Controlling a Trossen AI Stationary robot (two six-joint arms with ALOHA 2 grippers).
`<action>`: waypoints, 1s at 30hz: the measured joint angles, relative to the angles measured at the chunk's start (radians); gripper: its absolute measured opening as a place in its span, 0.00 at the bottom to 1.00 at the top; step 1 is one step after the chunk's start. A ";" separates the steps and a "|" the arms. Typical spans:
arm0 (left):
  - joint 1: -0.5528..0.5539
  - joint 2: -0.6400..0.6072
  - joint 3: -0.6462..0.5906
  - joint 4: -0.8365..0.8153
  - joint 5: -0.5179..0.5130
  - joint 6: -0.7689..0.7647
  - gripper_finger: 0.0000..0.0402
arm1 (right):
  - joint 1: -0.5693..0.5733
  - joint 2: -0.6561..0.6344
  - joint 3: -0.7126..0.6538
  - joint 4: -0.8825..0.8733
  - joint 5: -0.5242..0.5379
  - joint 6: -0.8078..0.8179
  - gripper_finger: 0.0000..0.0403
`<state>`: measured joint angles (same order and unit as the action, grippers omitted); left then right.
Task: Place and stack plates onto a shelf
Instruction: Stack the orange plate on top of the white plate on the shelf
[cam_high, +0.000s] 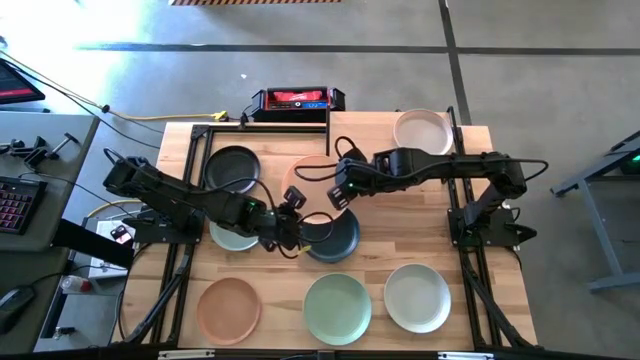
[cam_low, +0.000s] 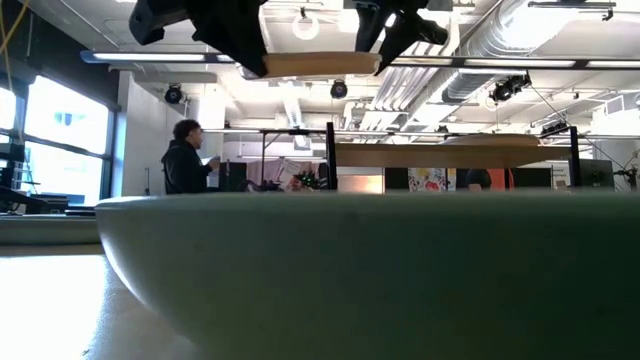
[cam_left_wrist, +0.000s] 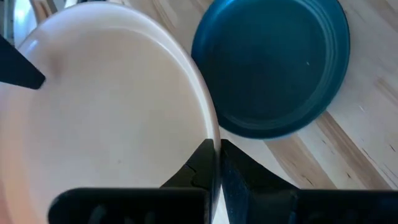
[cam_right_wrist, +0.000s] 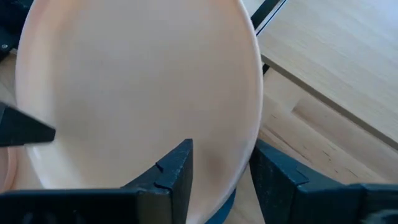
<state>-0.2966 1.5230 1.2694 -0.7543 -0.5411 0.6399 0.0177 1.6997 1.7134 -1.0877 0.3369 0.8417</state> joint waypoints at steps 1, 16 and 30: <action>0.000 0.000 0.000 0.007 0.000 0.000 0.01 | 0.000 0.000 0.000 -0.001 0.000 0.006 0.30; 0.000 0.000 0.000 0.020 0.005 -0.007 0.02 | -0.011 -0.001 0.000 -0.007 -0.003 0.018 0.02; 0.011 0.000 0.000 0.021 0.066 -0.174 0.22 | -0.018 -0.001 0.000 -0.029 -0.015 0.013 0.00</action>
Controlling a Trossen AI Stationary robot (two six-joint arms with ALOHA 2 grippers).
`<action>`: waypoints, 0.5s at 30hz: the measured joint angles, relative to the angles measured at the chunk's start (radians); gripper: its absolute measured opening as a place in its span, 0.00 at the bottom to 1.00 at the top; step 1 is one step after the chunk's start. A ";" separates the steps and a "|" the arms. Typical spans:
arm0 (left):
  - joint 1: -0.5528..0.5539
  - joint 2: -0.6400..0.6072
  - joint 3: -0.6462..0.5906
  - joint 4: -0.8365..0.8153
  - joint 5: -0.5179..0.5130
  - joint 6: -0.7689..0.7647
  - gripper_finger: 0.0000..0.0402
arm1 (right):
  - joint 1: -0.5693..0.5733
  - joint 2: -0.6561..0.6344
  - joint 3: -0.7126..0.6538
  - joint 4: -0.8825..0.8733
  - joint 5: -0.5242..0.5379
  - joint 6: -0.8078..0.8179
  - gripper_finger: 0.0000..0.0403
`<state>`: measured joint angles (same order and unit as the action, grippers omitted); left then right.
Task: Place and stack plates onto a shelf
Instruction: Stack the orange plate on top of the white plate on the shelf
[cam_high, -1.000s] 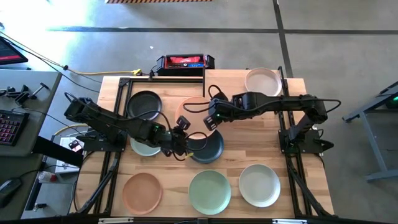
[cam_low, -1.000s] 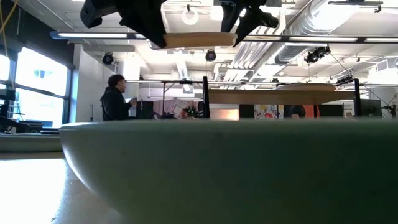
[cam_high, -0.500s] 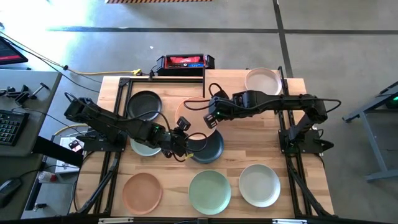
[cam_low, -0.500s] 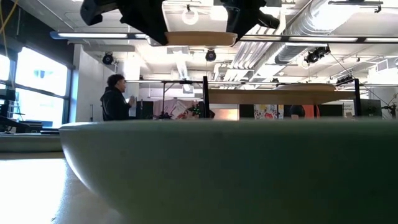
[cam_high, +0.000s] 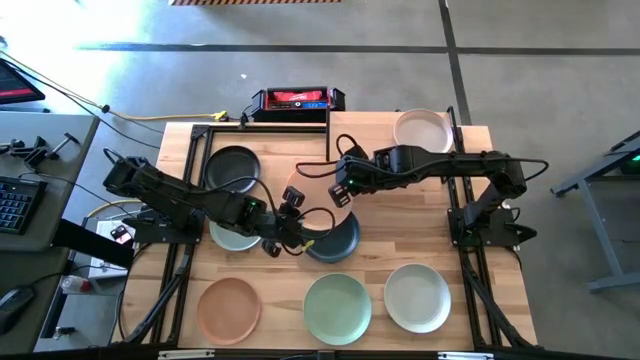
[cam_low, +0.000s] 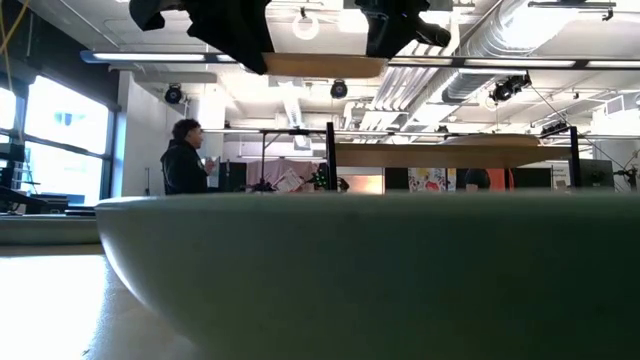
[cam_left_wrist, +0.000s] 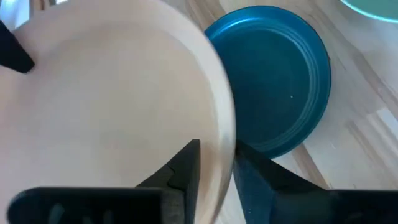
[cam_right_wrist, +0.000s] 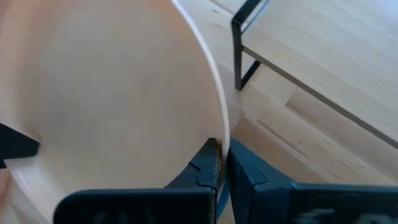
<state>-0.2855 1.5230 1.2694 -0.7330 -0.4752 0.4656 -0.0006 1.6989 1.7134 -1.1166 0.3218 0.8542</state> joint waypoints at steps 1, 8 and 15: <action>0.000 0.000 0.000 0.000 -0.012 -0.010 0.24 | -0.004 0.000 0.000 -0.006 0.000 -0.002 0.00; -0.003 -0.004 0.000 0.003 -0.121 -0.045 0.30 | -0.040 -0.029 0.000 -0.063 0.003 -0.041 0.00; -0.004 -0.004 0.000 0.013 -0.209 -0.046 0.30 | -0.103 -0.105 0.000 -0.171 0.029 -0.079 0.00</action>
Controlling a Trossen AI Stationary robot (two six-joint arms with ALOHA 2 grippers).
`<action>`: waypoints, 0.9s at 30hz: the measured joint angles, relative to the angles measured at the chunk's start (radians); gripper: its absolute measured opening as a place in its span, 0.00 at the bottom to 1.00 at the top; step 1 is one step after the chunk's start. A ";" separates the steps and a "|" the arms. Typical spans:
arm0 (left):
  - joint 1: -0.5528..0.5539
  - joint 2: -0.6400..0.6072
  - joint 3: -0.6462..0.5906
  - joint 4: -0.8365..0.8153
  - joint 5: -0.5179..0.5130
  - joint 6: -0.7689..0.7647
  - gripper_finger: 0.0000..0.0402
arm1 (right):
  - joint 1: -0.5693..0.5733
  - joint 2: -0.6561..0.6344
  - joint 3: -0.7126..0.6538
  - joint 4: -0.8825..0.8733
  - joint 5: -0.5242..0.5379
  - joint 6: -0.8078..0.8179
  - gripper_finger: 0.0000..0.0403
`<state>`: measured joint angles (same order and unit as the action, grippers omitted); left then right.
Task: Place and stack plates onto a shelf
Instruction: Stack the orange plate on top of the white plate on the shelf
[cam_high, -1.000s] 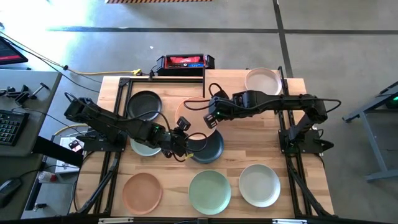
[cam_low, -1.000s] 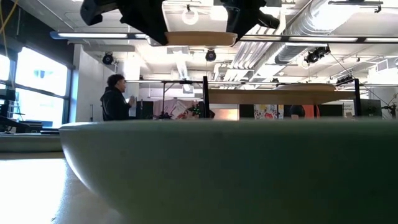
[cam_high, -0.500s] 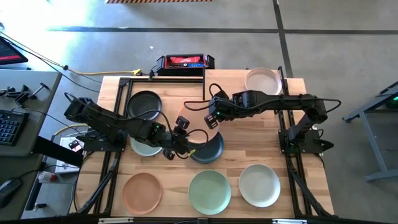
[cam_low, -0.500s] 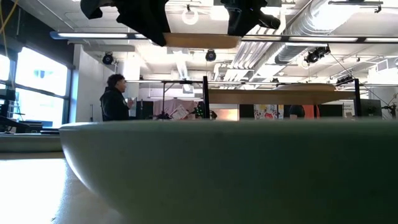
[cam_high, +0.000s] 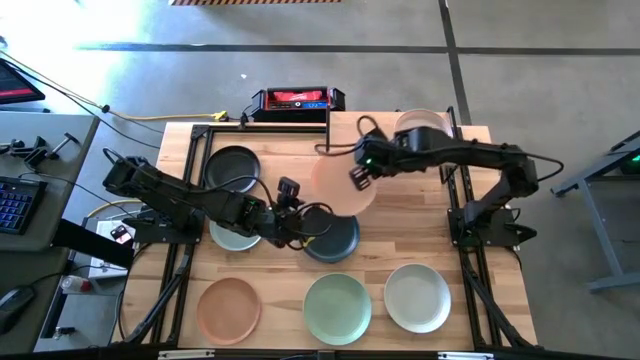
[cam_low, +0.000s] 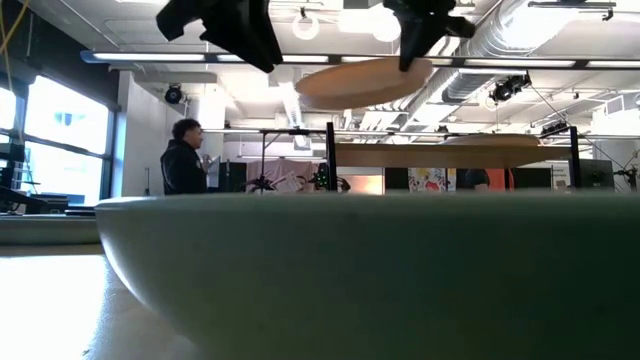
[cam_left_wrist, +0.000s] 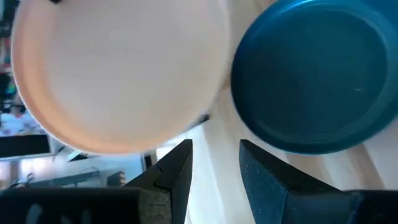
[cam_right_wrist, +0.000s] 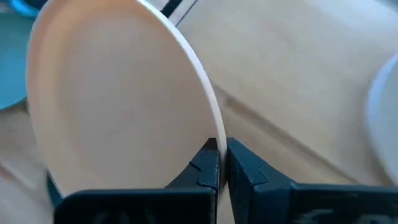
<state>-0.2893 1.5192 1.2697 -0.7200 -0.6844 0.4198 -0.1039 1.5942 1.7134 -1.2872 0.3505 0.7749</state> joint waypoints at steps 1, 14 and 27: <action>0.000 0.000 0.000 0.001 -0.009 0.000 0.30 | -0.010 -0.015 0.000 -0.009 0.009 -0.010 0.00; 0.007 0.000 0.000 0.031 -0.038 -0.139 0.30 | -0.210 -0.223 0.000 -0.102 0.037 -0.192 0.00; 0.070 0.000 0.000 0.029 -0.034 -0.279 0.30 | -0.529 -0.472 -0.277 -0.019 -0.070 -0.307 0.00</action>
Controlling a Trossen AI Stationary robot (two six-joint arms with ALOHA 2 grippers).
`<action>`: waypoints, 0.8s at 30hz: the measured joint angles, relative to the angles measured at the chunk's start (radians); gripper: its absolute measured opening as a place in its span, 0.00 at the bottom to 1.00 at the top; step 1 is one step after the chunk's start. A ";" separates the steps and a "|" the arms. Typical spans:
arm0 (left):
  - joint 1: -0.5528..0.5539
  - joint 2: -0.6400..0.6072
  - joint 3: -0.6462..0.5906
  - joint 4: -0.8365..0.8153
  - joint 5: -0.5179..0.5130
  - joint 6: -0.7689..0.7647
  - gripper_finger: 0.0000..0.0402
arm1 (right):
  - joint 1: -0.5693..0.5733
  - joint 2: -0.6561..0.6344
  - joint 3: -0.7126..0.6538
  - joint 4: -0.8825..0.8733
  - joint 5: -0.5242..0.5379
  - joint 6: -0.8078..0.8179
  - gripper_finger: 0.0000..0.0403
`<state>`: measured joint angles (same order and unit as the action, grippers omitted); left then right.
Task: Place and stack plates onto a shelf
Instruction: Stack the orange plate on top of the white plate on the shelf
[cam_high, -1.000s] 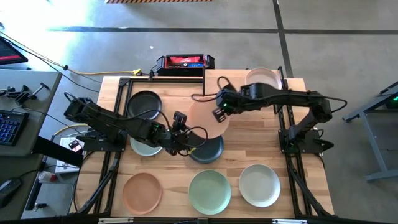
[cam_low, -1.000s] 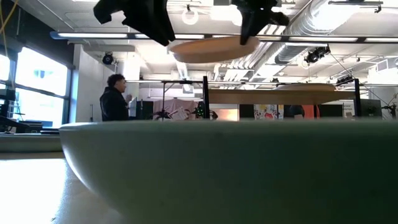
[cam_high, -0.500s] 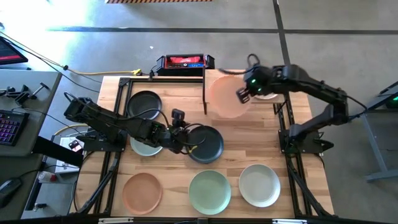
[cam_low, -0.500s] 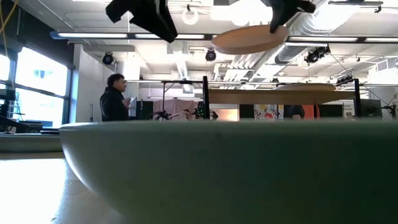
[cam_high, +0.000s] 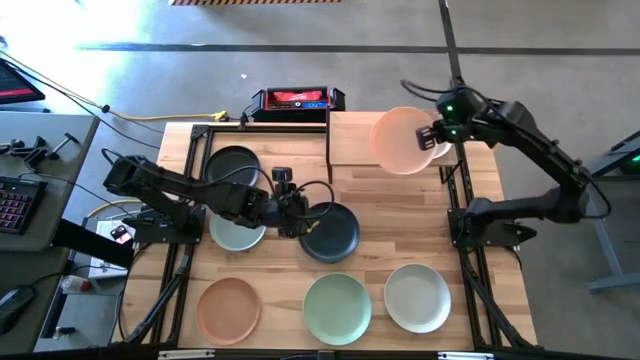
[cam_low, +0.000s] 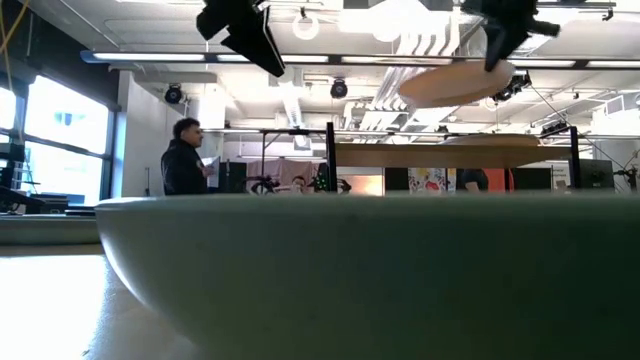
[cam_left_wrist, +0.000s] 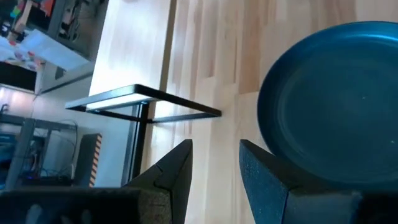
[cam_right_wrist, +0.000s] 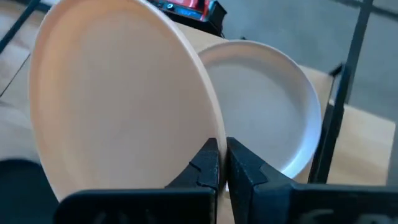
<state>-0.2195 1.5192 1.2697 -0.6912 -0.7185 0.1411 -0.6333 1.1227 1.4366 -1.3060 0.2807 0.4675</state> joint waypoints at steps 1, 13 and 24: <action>0.005 0.000 0.000 0.000 0.000 0.000 0.30 | -0.028 -0.025 -0.034 0.024 -0.014 -0.002 0.00; 0.030 0.000 0.000 0.000 0.008 -0.010 0.30 | -0.327 -0.211 -0.290 0.189 -0.101 0.138 0.00; 0.029 0.000 0.000 0.000 0.008 -0.010 0.30 | -0.395 -0.218 -0.323 0.212 -0.075 0.258 0.00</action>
<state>-0.1902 1.5196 1.2697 -0.6910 -0.7101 0.1314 -1.0279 0.9043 1.1133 -1.0940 0.2052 0.7256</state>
